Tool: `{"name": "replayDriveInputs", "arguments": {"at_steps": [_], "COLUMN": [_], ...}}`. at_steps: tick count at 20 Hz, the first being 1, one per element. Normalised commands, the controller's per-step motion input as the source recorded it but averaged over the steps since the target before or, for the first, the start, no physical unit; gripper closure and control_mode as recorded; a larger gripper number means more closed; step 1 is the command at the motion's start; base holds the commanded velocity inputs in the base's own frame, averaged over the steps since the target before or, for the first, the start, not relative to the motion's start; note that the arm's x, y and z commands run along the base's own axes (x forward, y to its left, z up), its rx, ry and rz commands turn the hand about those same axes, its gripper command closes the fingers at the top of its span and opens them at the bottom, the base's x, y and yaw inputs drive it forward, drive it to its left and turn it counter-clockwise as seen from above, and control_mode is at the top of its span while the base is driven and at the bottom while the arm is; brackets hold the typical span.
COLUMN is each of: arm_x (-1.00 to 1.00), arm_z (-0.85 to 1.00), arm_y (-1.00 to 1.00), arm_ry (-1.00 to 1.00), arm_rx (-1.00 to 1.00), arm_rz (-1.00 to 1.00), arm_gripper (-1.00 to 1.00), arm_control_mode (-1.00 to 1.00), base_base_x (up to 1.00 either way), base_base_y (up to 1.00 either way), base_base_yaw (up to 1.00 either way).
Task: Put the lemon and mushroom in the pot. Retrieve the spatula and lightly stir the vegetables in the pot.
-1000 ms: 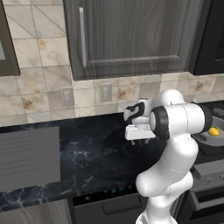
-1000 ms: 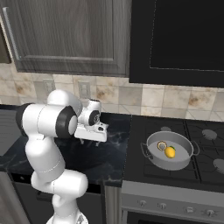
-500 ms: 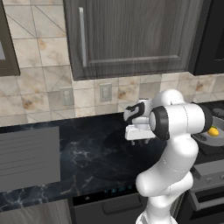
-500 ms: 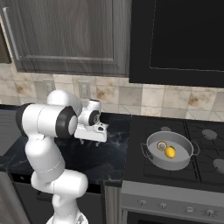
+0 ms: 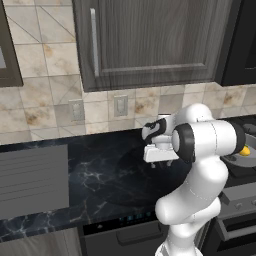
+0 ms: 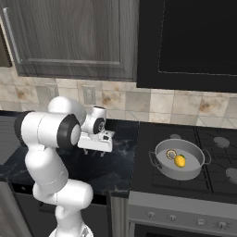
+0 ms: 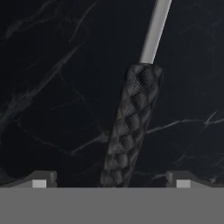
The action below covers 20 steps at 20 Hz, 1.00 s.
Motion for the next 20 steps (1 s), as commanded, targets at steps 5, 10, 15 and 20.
{"name": "replayDriveInputs", "arguments": {"at_steps": [5, 10, 15, 20], "arm_x": [0.00, 0.00, 0.00, 0.00], "arm_z": [0.00, 0.00, 0.00, 0.00], "arm_y": [0.00, 0.00, 0.00, 0.00], "arm_ry": [0.02, 0.01, 0.00, 0.00], "arm_rx": [0.00, 0.00, 0.00, 0.00], "arm_rz": [0.00, 0.00, 0.00, 0.00], "arm_gripper": [-1.00, 1.00, 1.00, 1.00], "arm_control_mode": [-1.00, -1.00, -1.00, -1.00], "base_base_x": [0.00, 0.00, 0.00, 0.00], "base_base_y": [0.00, 0.00, 0.00, 0.00], "base_base_yaw": [0.00, 0.00, 0.00, 0.00]}}
